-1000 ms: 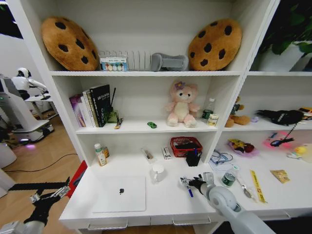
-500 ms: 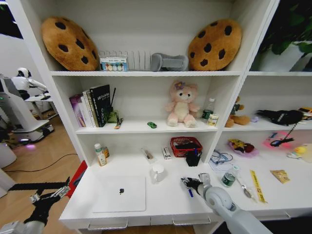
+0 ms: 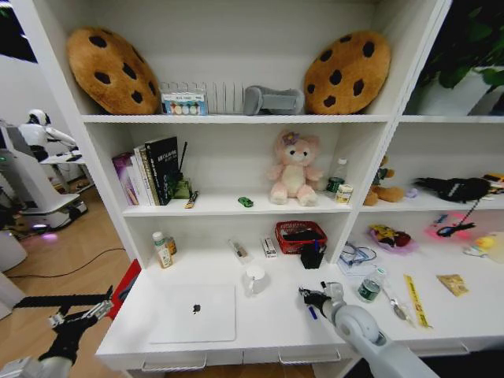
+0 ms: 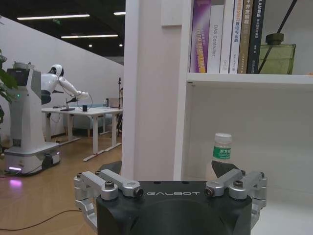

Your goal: Organize the objects on the table.

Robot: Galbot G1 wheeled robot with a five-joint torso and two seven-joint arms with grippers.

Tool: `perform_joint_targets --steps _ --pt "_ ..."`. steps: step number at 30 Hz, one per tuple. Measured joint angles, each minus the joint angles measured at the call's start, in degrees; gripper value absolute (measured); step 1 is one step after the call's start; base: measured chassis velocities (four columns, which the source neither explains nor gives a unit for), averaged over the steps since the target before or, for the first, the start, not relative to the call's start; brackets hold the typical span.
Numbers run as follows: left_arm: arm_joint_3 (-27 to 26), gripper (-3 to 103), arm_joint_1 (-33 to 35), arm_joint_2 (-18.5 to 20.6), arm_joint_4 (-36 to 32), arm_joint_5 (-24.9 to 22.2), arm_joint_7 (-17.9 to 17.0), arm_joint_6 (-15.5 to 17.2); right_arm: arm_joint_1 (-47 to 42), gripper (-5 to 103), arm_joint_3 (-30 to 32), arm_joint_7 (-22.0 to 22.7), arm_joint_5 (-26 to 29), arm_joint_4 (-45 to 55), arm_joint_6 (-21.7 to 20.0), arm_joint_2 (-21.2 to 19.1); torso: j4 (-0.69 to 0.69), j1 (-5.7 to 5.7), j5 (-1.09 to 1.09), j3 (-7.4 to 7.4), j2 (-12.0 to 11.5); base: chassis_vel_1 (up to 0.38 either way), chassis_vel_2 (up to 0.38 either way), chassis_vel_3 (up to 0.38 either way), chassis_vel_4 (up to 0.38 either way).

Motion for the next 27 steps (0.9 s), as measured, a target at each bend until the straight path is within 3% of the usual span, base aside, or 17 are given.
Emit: perform_joint_targets --steps 2,4,5,8,9,12,19,27 --pt "0.0 100 0.0 0.0 0.0 0.0 0.0 0.0 -0.49 12 0.84 -0.46 -1.91 0.17 1.63 0.41 0.0 0.0 -0.01 0.0 0.0 0.0 0.0 0.0 0.0" --pt "0.0 100 0.0 0.0 0.0 0.0 0.0 0.0 -1.42 12 3.49 -2.26 -10.21 -0.23 7.89 1.56 0.0 0.0 0.0 0.0 0.0 0.0 0.0 0.0 0.0" --pt "0.0 100 0.0 0.0 0.0 0.0 0.0 0.0 -1.42 12 3.49 -2.26 -10.21 -0.23 7.89 1.56 0.0 0.0 0.0 0.0 0.0 0.0 0.0 0.0 0.0" --pt "0.0 100 0.0 0.0 0.0 0.0 0.0 0.0 -1.6 12 6.21 -3.32 -15.25 -0.83 14.29 2.52 0.0 0.0 -0.01 0.0 0.0 0.0 0.0 0.0 0.0" --pt "0.0 100 0.0 0.0 0.0 0.0 0.0 0.0 -1.6 12 6.21 -3.32 -15.25 -0.83 14.29 2.52 0.0 0.0 -0.01 0.0 0.0 0.0 0.0 0.0 0.0" --pt "0.0 100 0.0 0.0 0.0 0.0 0.0 0.0 0.65 12 7.65 -5.18 -18.54 -2.66 21.96 2.68 0.0 0.0 0.0 0.0 0.0 0.0 0.0 0.0 0.0" --pt "0.0 100 0.0 0.0 0.0 0.0 0.0 0.0 7.87 12 5.29 -6.52 -20.45 -6.83 27.39 2.34 0.01 0.0 0.0 0.0 0.0 0.0 0.0 0.0 0.0" --pt "0.0 100 0.0 0.0 0.0 0.0 -0.01 0.0 18.99 12 -1.11 -7.56 -22.19 -18.45 33.52 3.02 0.01 0.0 -0.01 0.01 0.0 0.0 0.0 0.0 0.0"
